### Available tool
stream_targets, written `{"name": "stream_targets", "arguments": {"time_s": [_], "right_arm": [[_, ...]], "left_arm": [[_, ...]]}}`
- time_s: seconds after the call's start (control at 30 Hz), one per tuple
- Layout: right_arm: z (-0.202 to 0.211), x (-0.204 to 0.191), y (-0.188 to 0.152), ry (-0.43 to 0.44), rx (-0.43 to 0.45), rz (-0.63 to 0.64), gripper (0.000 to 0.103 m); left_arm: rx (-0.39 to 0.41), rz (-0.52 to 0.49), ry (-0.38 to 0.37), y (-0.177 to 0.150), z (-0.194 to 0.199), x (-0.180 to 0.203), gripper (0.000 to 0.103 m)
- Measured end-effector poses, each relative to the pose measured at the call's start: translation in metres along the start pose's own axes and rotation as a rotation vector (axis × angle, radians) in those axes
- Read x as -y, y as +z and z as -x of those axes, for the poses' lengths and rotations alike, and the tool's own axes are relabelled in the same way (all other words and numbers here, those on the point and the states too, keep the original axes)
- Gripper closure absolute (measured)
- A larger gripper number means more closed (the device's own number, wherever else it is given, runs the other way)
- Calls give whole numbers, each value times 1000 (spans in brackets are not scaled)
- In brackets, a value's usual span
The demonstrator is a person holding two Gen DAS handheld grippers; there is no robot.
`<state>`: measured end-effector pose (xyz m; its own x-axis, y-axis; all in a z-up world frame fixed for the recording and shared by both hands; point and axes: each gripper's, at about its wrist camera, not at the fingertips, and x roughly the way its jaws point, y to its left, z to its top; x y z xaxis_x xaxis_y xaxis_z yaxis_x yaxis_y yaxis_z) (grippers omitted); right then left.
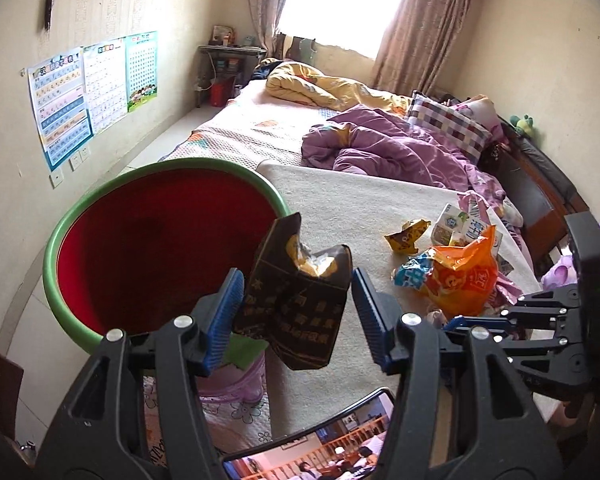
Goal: Collect trash
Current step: 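Carry both items over the red bucket and open both tools to drop them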
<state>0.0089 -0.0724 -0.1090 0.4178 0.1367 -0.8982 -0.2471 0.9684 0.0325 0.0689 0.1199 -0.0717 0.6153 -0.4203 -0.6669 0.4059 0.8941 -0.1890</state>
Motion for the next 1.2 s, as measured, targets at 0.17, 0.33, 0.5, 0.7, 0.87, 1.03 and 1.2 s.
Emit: {"name": "stream_targets", "arguments": {"time_s": [0.17,0.33,0.5,0.7,0.87,1.03,1.2], "right_arm": [[32,4,6,-12,92,-64,97],[75,3,29,-8,270,-124,97],[79,-8,74,58,423,-172,97],[49,-19,134,208,492,-284,97],[23,-39,163,227,470,-275,80],[22,-48,155,233,475,-278,59],[42,-48,124,209,478,-254,51]], "left_arm": [[4,4,-8,5,-1,-16,49],[24,3,24,16,2,-35,49],[-1,25,77,23,-9,-61,49],[-38,42,128,25,-24,-86,49],[-56,65,163,19,-30,-103,38],[-35,88,178,17,-25,-109,27],[5,93,178,14,-12,-96,27]]}}
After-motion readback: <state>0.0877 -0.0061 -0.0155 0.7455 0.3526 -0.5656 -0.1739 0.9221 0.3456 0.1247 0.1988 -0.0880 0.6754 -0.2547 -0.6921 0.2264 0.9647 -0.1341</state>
